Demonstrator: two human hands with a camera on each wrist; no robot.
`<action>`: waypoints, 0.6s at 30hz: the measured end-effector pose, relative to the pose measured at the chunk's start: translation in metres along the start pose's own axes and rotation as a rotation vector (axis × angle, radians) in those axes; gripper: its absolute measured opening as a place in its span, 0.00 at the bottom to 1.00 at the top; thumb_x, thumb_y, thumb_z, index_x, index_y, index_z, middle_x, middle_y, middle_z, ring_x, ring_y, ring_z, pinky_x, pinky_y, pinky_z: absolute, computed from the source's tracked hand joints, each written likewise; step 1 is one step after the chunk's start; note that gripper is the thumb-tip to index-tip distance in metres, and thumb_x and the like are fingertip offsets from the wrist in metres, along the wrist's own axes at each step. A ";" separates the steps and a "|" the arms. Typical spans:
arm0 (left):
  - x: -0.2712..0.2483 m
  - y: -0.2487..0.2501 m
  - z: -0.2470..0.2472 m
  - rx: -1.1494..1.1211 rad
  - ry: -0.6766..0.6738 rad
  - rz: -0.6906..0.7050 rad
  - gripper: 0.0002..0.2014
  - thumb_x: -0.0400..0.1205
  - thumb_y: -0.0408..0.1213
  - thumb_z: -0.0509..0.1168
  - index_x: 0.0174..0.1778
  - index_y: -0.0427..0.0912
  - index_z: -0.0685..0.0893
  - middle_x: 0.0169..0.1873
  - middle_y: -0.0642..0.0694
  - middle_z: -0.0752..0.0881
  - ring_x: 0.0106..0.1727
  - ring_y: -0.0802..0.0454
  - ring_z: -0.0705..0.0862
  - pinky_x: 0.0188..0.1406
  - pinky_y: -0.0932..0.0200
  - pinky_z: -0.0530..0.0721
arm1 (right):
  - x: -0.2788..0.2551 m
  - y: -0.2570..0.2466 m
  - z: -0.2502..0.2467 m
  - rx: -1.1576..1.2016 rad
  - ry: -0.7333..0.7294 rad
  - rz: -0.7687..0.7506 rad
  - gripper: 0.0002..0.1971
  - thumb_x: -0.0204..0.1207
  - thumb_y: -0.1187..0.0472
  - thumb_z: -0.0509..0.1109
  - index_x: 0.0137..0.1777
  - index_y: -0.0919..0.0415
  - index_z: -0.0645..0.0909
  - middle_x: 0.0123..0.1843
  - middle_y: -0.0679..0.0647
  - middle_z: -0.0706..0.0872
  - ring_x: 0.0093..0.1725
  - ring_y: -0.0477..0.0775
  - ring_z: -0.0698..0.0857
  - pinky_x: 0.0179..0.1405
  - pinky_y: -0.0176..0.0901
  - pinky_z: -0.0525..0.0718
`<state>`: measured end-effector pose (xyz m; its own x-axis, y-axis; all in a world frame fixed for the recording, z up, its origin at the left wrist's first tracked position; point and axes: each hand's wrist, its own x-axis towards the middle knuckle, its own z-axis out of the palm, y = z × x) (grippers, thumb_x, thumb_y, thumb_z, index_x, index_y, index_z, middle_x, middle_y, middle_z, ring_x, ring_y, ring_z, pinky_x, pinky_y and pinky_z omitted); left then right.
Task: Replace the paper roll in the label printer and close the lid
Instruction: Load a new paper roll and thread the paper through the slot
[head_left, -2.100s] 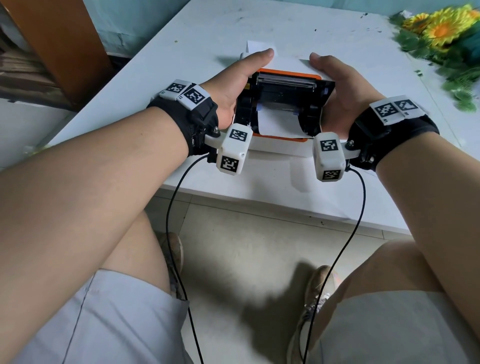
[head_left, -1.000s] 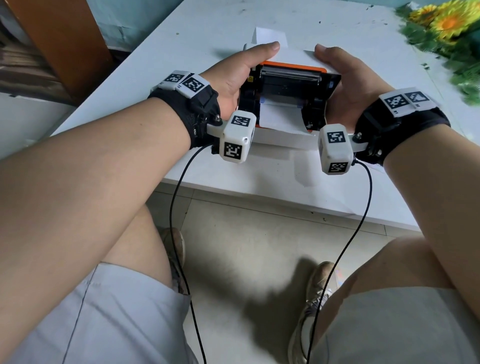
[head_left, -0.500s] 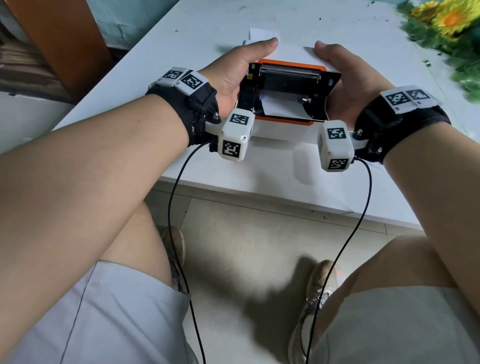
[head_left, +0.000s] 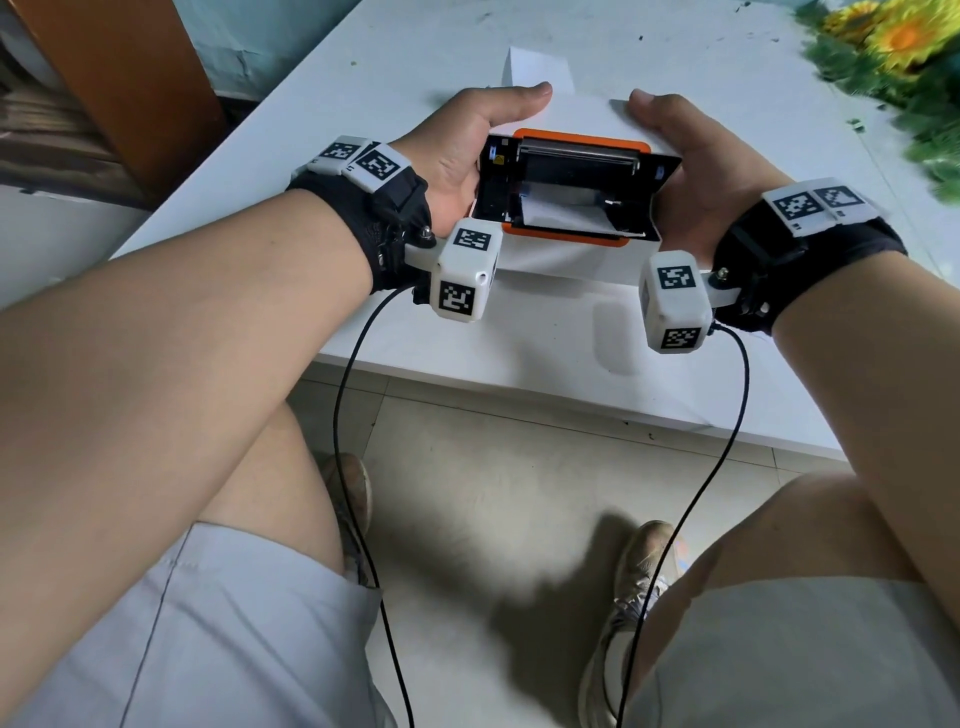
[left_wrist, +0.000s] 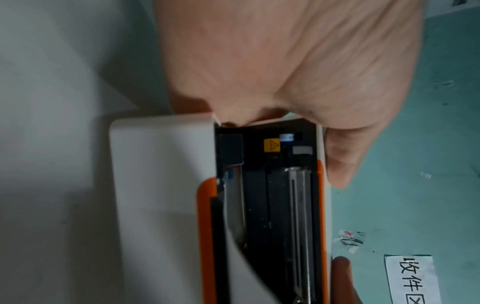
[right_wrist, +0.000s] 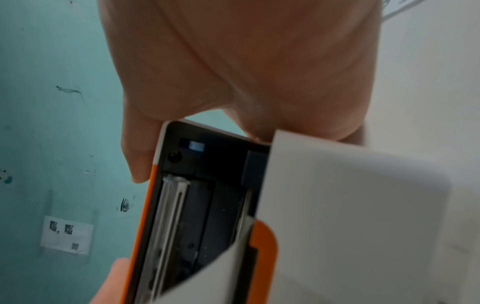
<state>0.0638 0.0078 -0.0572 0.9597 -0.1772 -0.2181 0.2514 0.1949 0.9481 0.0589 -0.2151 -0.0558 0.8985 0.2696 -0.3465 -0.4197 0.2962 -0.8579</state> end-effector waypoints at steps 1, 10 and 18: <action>-0.001 0.001 0.000 -0.005 -0.007 -0.005 0.13 0.84 0.42 0.74 0.61 0.41 0.89 0.47 0.40 0.93 0.45 0.40 0.93 0.51 0.47 0.91 | -0.002 0.001 0.001 0.006 0.005 -0.002 0.31 0.83 0.48 0.76 0.84 0.59 0.78 0.71 0.66 0.91 0.67 0.70 0.93 0.63 0.67 0.91; -0.002 0.005 -0.002 0.035 0.019 -0.083 0.21 0.81 0.47 0.76 0.68 0.44 0.87 0.53 0.39 0.93 0.49 0.39 0.93 0.61 0.39 0.90 | -0.004 -0.005 0.006 -0.083 0.047 0.083 0.36 0.73 0.44 0.83 0.80 0.58 0.84 0.75 0.60 0.90 0.75 0.68 0.88 0.74 0.68 0.84; 0.000 0.004 0.001 0.041 0.031 -0.100 0.26 0.80 0.52 0.77 0.71 0.45 0.88 0.55 0.41 0.92 0.42 0.42 0.93 0.49 0.48 0.91 | -0.002 -0.007 0.006 -0.054 0.057 0.112 0.40 0.72 0.44 0.83 0.84 0.56 0.80 0.79 0.60 0.86 0.78 0.66 0.85 0.74 0.70 0.82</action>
<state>0.0649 0.0078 -0.0534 0.9337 -0.1635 -0.3185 0.3412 0.1375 0.9299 0.0597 -0.2124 -0.0473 0.8530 0.2455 -0.4605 -0.5114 0.2171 -0.8315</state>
